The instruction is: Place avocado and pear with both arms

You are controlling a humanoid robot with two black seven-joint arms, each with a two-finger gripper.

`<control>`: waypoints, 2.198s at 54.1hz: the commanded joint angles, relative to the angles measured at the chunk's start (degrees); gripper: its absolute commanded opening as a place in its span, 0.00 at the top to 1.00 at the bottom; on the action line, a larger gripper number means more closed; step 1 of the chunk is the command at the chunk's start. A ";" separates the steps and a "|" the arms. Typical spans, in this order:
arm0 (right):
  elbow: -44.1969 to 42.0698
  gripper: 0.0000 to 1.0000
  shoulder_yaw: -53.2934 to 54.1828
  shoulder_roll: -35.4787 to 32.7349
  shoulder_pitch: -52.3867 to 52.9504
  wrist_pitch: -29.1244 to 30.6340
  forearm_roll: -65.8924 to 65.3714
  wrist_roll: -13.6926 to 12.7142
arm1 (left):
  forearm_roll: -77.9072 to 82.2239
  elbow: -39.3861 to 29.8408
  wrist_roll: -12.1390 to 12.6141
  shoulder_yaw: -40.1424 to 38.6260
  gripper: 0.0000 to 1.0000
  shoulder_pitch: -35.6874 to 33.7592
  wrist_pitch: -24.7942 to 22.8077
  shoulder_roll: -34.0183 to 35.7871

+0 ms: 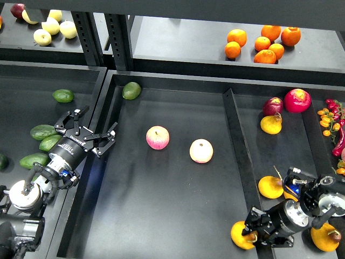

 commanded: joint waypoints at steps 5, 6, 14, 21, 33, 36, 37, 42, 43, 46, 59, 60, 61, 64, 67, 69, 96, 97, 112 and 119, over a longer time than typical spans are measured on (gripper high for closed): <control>0.67 0.79 -0.06 -3.62 5.29 0.00 9.02 0.01 | 0.00 0.09 0.00 0.08 0.01 0.01 0.00 0.00; 0.67 0.78 -0.06 -4.50 5.64 0.00 9.63 0.01 | 0.00 0.09 0.00 0.16 0.01 0.01 0.00 0.00; 0.41 0.77 -0.59 -11.00 7.92 0.00 11.39 0.01 | 0.00 0.09 0.00 0.34 0.01 0.01 0.00 0.00; 0.41 0.77 -1.29 -15.14 7.31 0.00 12.80 0.01 | 0.00 0.09 0.00 0.34 0.01 0.19 0.00 0.00; -0.29 0.77 -2.44 -18.92 -2.17 0.00 9.47 0.01 | 0.09 0.18 0.00 0.69 0.01 0.19 0.00 0.00; -0.73 0.76 -2.09 -18.57 -3.50 0.00 8.58 0.01 | 0.09 0.18 0.00 0.60 0.01 0.27 0.00 0.00; -1.08 0.76 -2.00 -18.40 -3.93 0.00 8.32 0.01 | 0.09 0.18 0.00 0.60 0.01 0.28 0.00 0.00; -2.58 0.76 -1.82 -17.69 -5.08 0.00 7.61 0.01 | 0.09 0.18 0.00 0.60 0.01 0.28 0.00 0.00; -2.75 0.76 -1.73 -17.34 -5.34 0.00 7.53 0.01 | 0.09 0.18 0.00 0.60 0.01 0.36 0.00 0.00; -3.46 0.76 -1.73 -16.29 -5.96 0.00 7.35 0.01 | 0.09 0.18 0.00 0.60 0.01 0.36 0.00 0.00; -6.71 0.74 0.81 -13.39 -8.33 0.00 4.98 0.01 | 0.09 0.09 0.00 0.60 0.01 0.36 0.00 0.00; -6.80 0.74 0.82 -13.21 -8.42 0.00 4.98 0.01 | 0.09 0.09 0.00 0.60 0.01 0.36 0.00 0.00; -6.97 0.74 0.90 -12.95 -8.42 0.00 4.89 0.01 | 0.09 0.09 0.00 0.60 0.01 0.36 0.00 0.00; -7.50 0.73 1.08 -12.33 -8.95 0.00 4.89 0.01 | 0.09 0.09 0.00 0.60 0.01 0.36 0.00 0.00; -8.03 0.71 1.34 -11.81 -9.30 0.00 4.80 0.01 | 0.09 0.09 0.00 0.60 0.01 0.45 0.00 0.00; -8.38 0.70 1.60 -11.63 -9.30 0.00 4.80 0.01 | 0.09 0.09 0.00 0.60 0.01 0.54 0.00 0.00; -10.23 0.11 2.66 -10.13 -8.86 0.00 4.71 0.01 | 0.09 0.18 0.00 0.51 0.01 0.89 0.00 0.00; -10.23 0.08 2.66 -10.22 -8.77 0.00 4.71 0.01 | 0.09 0.18 0.00 0.51 0.01 0.89 0.00 0.00; -8.73 0.00 1.96 -19.09 -7.02 0.00 5.24 0.01 | 0.09 0.18 0.00 0.60 0.01 1.24 0.00 0.00; -8.82 0.00 2.40 -22.70 -6.14 0.00 5.15 0.01 | 0.09 0.36 0.00 0.60 0.01 1.24 0.00 0.00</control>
